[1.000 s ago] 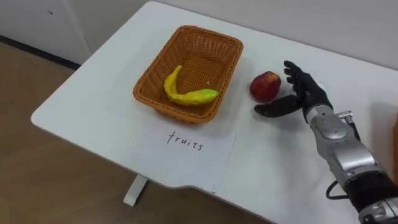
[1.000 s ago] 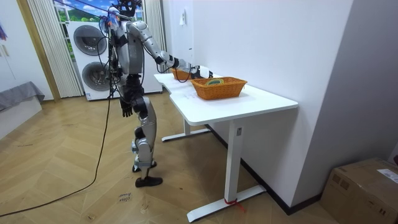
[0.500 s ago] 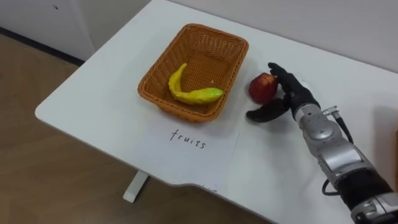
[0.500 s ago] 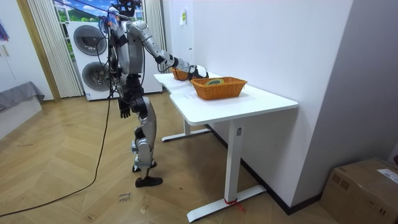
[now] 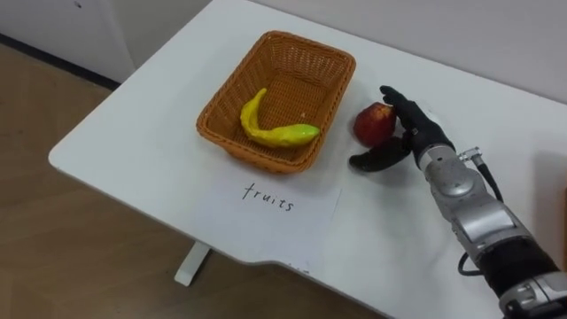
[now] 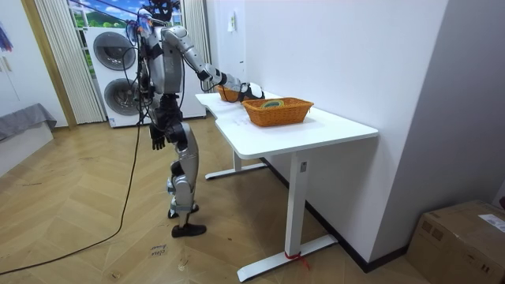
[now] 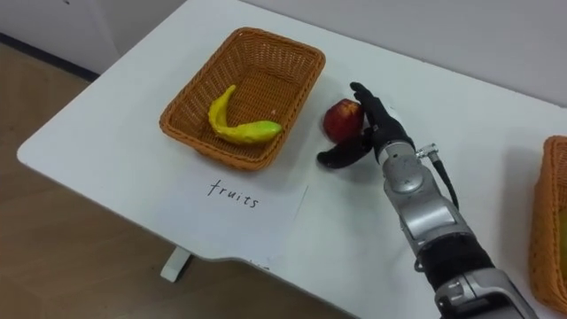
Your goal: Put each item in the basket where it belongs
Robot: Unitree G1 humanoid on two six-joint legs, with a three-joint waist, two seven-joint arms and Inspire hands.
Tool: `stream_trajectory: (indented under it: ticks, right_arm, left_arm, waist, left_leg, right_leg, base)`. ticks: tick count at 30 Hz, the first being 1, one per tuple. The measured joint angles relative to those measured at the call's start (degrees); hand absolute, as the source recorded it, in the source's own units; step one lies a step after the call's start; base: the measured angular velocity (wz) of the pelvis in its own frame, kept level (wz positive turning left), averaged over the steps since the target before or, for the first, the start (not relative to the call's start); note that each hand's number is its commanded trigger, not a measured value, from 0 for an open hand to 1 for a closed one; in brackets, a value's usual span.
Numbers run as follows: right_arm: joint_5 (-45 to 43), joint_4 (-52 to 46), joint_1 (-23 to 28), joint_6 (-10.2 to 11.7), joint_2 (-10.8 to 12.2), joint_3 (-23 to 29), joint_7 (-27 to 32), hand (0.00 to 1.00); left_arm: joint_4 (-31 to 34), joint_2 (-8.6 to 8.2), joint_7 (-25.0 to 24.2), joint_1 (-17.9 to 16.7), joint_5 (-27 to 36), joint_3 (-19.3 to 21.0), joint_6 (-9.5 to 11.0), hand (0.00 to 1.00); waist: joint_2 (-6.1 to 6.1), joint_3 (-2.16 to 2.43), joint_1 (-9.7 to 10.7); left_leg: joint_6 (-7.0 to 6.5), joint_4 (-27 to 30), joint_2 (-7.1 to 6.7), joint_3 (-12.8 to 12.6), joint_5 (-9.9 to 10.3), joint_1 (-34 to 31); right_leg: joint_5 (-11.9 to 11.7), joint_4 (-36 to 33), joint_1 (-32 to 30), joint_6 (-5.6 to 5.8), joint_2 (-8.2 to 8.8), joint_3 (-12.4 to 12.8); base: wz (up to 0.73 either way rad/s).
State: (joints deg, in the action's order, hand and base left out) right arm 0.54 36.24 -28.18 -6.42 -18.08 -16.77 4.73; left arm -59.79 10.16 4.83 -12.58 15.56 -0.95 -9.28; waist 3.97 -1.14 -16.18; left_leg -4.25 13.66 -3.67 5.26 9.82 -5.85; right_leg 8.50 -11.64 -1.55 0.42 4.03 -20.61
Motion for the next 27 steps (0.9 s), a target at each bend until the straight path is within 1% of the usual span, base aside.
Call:
stream_trajectory:
  ticks: [9, 13, 15, 21, 22, 23, 24, 25, 27]
  right_arm:
    - [1.3, 0.4, 0.0, 0.0, -0.1, 0.1, 0.0, 0.00]
    - [1.3, 0.4, 0.0, 0.0, -0.1, 0.1, 0.0, 0.00]
    - [1.3, 0.5, 0.0, 0.0, -0.1, 0.1, 0.0, 0.00]
    - [2.4, 0.6, 0.0, 0.0, -0.1, 0.5, 0.5, 0.00]
    - [2.4, 0.6, 0.0, 0.0, -0.1, 0.6, 0.5, 0.06]
    - [2.4, 0.6, 0.0, 0.0, -0.1, 0.6, 0.5, 0.33]
    - [2.4, 0.6, 0.0, 0.0, -0.1, 0.6, 0.5, 0.85]
    - [2.5, 0.6, 0.0, 0.0, -0.1, 0.6, 0.5, 1.00]
    - [2.5, 0.6, 0.0, 0.0, -0.1, 0.6, 0.6, 1.00]
  left_arm:
    - [0.1, 0.00, 0.0, 0.0, 0.0, 0.2, 0.0, 0.00]
    - [0.1, 0.00, 0.0, 0.0, 0.0, 0.1, 0.0, 0.00]
    - [0.1, -0.01, 0.0, 0.0, 0.1, 0.1, 0.0, 0.00]
    - [0.1, -0.03, -0.3, -0.1, 0.0, 0.1, 0.0, 0.00]
    - [0.1, -0.03, -0.5, -0.2, -0.1, 0.1, 0.0, 0.00]
    - [0.1, -0.03, -0.6, -0.2, -0.1, 0.1, 0.0, 0.00]
    - [0.1, -0.03, -0.7, -0.2, -0.2, 0.1, 0.0, 0.00]
    - [0.1, -0.03, -0.8, -0.2, -0.2, 0.1, 0.0, 0.00]
    - [0.1, -0.03, -1.2, -0.2, -0.2, 0.1, 0.0, 0.00]
  waist:
    - [-0.04, 0.04, 0.0]
    - [-0.20, 0.13, 0.0]
    - [-0.39, 0.23, 0.0]
    - [-1.65, 0.30, 0.0]
    - [-1.82, 0.33, 0.0]
    - [-1.92, 0.36, 0.0]
    - [-1.94, 0.37, 0.0]
    - [-1.95, 0.38, 0.0]
    - [-1.92, 0.39, 0.0]
  left_leg:
    - [0.00, 0.1, -0.04, 0.1, 0.0, -0.1]
    - [0.00, 0.2, -0.05, 0.1, 0.0, -0.1]
    - [0.00, 0.2, -0.07, 0.2, 0.0, -0.1]
    - [0.00, 0.6, -0.12, 0.6, 0.0, 0.0]
    - [0.01, 0.7, -0.12, 0.6, 0.0, 0.0]
    - [0.01, 0.7, -0.12, 0.6, 0.0, -0.1]
    - [0.02, 0.7, -0.12, 0.6, 0.0, -0.1]
    - [0.02, 0.8, -0.12, 0.6, 0.0, -0.1]
    - [0.02, 0.8, -0.13, 0.7, 0.0, -0.2]
  right_leg:
    - [0.0, 0.0, 0.0, 0.00, 0.00, -0.1]
    - [0.0, 0.0, 0.0, 0.00, 0.01, -0.1]
    - [0.0, -0.1, 0.1, 0.00, 0.02, -0.1]
    - [0.0, -0.1, 0.5, 0.00, 0.09, -0.6]
    - [0.0, -0.1, 0.4, 0.00, 0.09, -0.7]
    - [0.0, -0.1, 0.4, 0.00, 0.09, -0.7]
    - [0.0, -0.1, 0.4, 0.00, 0.09, -0.7]
    - [0.0, -0.1, 0.4, 0.00, 0.09, -0.7]
    - [0.0, -0.1, 0.4, 0.00, 0.10, -0.8]
  base:
    - [0.00]
    - [0.00]
    - [0.00]
    - [0.03]
    - [0.00]
    - [0.00]
    - [0.00]
    - [0.00]
    - [0.00]
